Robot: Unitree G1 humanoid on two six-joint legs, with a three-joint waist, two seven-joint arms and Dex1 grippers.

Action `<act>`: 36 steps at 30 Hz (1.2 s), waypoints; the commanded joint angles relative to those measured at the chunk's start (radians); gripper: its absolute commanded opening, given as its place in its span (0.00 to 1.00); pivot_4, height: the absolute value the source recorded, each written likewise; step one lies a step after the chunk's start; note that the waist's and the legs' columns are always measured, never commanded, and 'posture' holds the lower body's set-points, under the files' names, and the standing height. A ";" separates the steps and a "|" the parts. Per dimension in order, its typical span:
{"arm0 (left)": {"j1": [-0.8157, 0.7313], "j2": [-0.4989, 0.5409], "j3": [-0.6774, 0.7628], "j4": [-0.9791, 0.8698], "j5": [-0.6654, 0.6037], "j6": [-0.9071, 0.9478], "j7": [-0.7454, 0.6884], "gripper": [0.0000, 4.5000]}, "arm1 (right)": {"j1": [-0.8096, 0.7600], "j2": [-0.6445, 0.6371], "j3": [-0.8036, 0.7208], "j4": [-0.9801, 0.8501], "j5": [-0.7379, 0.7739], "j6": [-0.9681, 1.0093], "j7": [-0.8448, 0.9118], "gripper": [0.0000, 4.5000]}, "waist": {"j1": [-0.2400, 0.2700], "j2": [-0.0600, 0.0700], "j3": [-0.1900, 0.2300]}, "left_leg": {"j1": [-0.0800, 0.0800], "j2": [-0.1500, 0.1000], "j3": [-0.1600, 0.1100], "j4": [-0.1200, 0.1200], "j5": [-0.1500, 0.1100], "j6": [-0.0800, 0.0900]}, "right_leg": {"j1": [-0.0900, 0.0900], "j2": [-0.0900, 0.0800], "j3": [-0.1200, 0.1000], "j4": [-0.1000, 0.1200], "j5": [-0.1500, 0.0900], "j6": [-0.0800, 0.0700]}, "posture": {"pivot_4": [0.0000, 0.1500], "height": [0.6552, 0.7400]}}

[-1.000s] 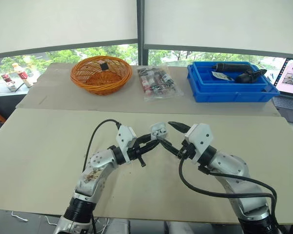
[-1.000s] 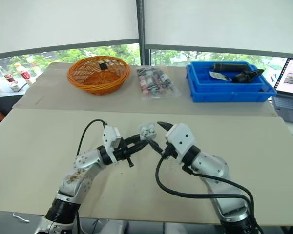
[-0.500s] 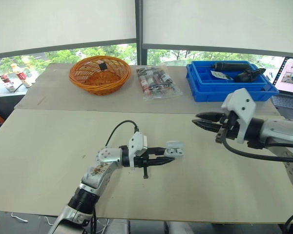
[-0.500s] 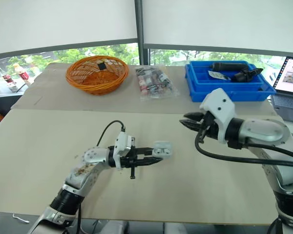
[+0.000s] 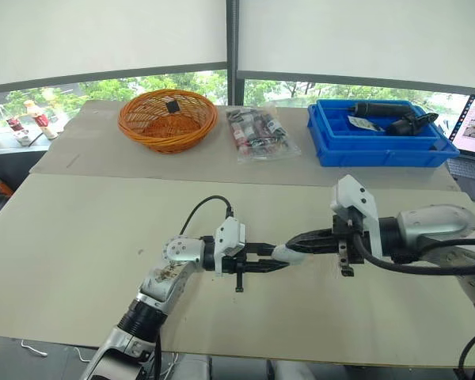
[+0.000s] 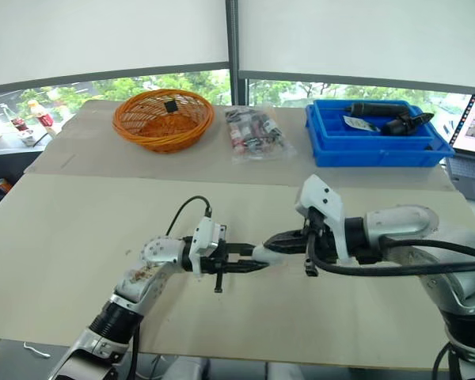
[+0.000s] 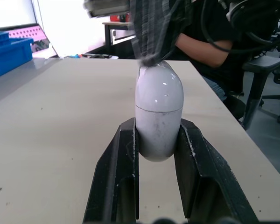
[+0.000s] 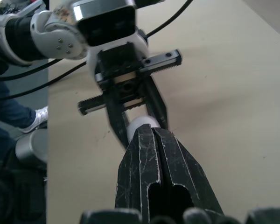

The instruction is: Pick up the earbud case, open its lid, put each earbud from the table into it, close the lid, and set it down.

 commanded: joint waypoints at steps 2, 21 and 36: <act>-0.035 -0.017 0.038 -0.013 -0.032 0.058 0.046 0.12 | 0.057 -0.028 -0.078 -0.060 0.084 0.026 -0.009 0.00 | -0.001 0.000 0.000 | 0.000 0.000 0.000 0.000 0.000 0.000 | 0.000 0.000 0.000 0.000 0.000 0.000 | 1.00 0.46; -0.298 0.062 -0.001 0.250 -0.075 0.782 0.130 0.44 | 0.242 0.057 -0.112 -0.122 -0.120 -0.181 -0.226 0.00 | -0.007 0.000 0.000 | 0.000 0.000 -0.002 0.000 0.000 0.000 | -0.001 0.001 -0.001 0.000 0.000 0.000 | 1.00 0.46; -0.187 0.358 0.027 0.071 0.071 0.377 -0.019 1.00 | 0.304 -0.054 -0.106 -0.106 -0.304 -0.392 -0.099 0.35 | -0.023 0.000 0.001 | 0.000 0.000 -0.002 -0.002 0.001 -0.001 | -0.001 0.000 -0.001 0.000 0.000 0.000 | 1.00 0.46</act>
